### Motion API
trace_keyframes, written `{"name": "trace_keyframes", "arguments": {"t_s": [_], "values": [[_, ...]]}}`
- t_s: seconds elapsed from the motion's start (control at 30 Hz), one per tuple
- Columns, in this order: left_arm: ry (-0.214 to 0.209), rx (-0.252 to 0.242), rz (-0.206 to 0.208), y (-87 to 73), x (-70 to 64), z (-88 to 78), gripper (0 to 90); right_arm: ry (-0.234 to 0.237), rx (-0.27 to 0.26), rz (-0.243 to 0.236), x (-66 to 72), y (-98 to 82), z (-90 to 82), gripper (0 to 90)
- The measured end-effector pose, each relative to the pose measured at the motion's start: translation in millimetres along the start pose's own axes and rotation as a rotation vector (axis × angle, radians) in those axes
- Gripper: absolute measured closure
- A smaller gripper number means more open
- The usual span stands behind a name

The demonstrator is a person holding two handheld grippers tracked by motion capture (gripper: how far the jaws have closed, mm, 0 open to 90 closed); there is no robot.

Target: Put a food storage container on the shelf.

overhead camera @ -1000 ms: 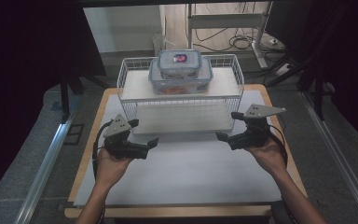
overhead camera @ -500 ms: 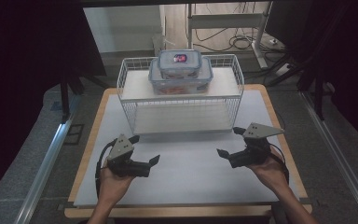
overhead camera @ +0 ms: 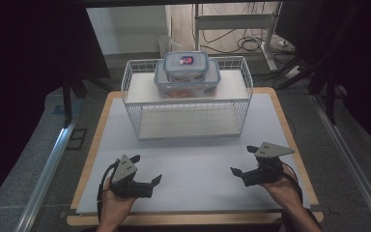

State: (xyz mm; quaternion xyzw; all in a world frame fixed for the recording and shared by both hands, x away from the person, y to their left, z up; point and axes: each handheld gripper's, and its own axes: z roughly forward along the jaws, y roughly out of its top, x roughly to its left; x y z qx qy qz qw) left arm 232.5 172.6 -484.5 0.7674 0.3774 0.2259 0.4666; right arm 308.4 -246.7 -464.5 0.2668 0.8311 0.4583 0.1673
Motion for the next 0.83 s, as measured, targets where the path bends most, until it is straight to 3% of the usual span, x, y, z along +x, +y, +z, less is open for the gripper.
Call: {"name": "trace_keyframes", "arguments": {"t_s": [0.1,0.23,0.37,0.57,0.83], "values": [[-0.002,0.023,0.001,-6.7,-0.8,6.1,2.7,-0.003,0.023,0.000,0.3,-8.5,1.7,2.0],[0.022,0.067,0.042,-13.0,-3.2,15.2,2.7,0.002,0.060,-0.001,-0.4,-20.2,5.6,2.0],[0.021,0.114,0.053,-18.1,-2.6,21.5,2.6,-0.004,0.106,-0.001,-4.2,-32.1,11.8,2.1],[0.017,0.187,0.022,-25.5,3.6,29.3,2.3,0.019,0.150,0.036,-10.6,-39.2,19.7,2.2],[0.019,0.203,0.015,-25.1,4.9,31.3,2.3,0.025,0.170,0.034,-11.1,-41.0,22.6,2.4]]}}
